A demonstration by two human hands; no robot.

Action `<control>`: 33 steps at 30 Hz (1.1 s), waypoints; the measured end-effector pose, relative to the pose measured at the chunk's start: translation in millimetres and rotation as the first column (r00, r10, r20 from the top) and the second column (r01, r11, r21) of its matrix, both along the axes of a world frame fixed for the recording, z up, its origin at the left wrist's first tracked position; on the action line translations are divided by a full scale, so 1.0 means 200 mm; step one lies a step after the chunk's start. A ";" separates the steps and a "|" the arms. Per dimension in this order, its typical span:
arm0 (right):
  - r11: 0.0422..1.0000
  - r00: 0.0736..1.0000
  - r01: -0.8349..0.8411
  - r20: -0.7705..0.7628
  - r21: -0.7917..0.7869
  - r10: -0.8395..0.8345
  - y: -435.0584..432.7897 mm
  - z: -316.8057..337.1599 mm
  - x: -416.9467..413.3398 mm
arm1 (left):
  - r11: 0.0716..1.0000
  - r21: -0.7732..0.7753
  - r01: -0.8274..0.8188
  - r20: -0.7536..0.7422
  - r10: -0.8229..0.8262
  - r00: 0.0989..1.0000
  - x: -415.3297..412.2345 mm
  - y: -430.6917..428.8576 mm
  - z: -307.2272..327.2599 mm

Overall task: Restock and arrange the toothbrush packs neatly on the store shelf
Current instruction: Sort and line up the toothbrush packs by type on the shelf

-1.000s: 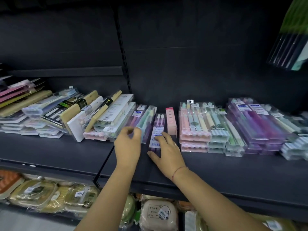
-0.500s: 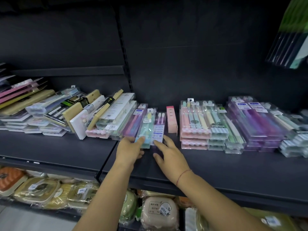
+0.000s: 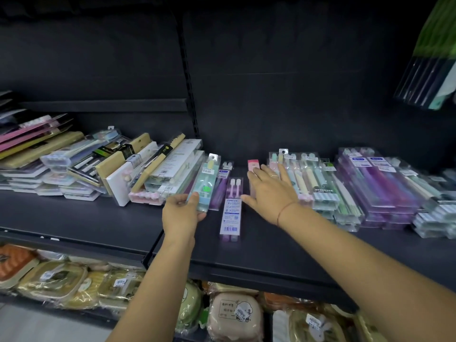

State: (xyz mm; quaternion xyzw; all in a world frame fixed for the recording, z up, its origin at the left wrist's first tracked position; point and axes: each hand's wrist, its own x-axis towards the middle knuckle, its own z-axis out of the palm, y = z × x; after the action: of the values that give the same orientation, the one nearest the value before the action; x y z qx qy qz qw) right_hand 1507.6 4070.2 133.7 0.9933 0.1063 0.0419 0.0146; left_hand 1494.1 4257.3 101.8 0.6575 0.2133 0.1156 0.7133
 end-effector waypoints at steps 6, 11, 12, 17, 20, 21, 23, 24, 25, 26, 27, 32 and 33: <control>0.974 0.993 -0.040 -0.121 -0.221 0.013 0.02 0.01 0.07 | 0.990 0.139 0.037 -0.065 -0.028 0.997 0.01 0.02 -0.04; 0.966 0.986 -0.125 -0.134 -0.226 0.097 0.01 0.05 -0.07 | 0.964 0.258 0.067 -0.062 -0.052 0.997 -0.01 0.01 -0.02; 0.966 0.984 -0.146 -0.127 -0.214 0.121 0.01 0.05 -0.12 | 0.960 0.269 0.082 -0.078 -0.063 0.995 -0.02 0.01 -0.02; 0.972 0.972 -0.233 -0.025 -0.022 0.233 -0.07 0.00 -0.43 | 0.875 0.466 0.128 -0.079 -0.102 0.992 -0.05 -0.01 0.01; 0.958 0.971 -0.155 0.215 0.242 0.103 -0.15 -0.12 -0.56 | 0.781 0.610 0.136 0.021 -0.187 0.982 -0.07 -0.06 0.02; 0.936 0.975 -0.080 0.221 0.342 0.003 -0.17 -0.15 -0.59 | 0.723 0.676 0.142 0.049 -0.236 0.971 -0.08 -0.08 0.03; 0.872 0.979 0.080 0.126 0.483 -0.159 -0.17 -0.19 -0.61 | 0.564 0.805 0.184 0.057 -0.382 0.922 -0.09 -0.13 0.03; 0.843 0.974 0.141 0.079 0.519 -0.211 -0.16 -0.21 -0.61 | 0.479 0.851 0.214 0.045 -0.473 0.880 -0.11 -0.16 0.03; 0.819 0.968 0.180 0.051 0.545 -0.247 -0.16 -0.23 -0.60 | 0.403 0.879 0.254 0.019 -0.563 0.826 -0.12 -0.18 0.03; 0.790 0.961 0.202 0.037 0.579 -0.273 -0.16 -0.24 -0.59 | 0.336 0.893 0.300 -0.018 -0.639 0.769 -0.13 -0.20 0.03; 0.752 0.956 0.210 0.030 0.625 -0.292 -0.16 -0.25 -0.59 | 0.275 0.897 0.346 -0.064 -0.693 0.718 -0.14 -0.22 0.02; 0.530 0.971 0.097 0.036 0.842 -0.235 -0.27 -0.18 -0.67 | 0.075 0.893 0.444 -0.220 -0.787 0.576 -0.19 -0.31 0.04; 0.481 0.975 0.074 0.039 0.874 -0.219 -0.31 -0.15 -0.69 | 0.085 0.878 0.471 -0.221 -0.801 0.556 -0.21 -0.34 0.05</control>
State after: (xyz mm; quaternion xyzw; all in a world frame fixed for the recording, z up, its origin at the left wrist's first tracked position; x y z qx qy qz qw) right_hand 1369.2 4008.3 103.3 0.8651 -0.0157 0.1601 -0.4751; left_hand 1452.9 4189.0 111.4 0.9132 -0.3118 -0.0177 0.2617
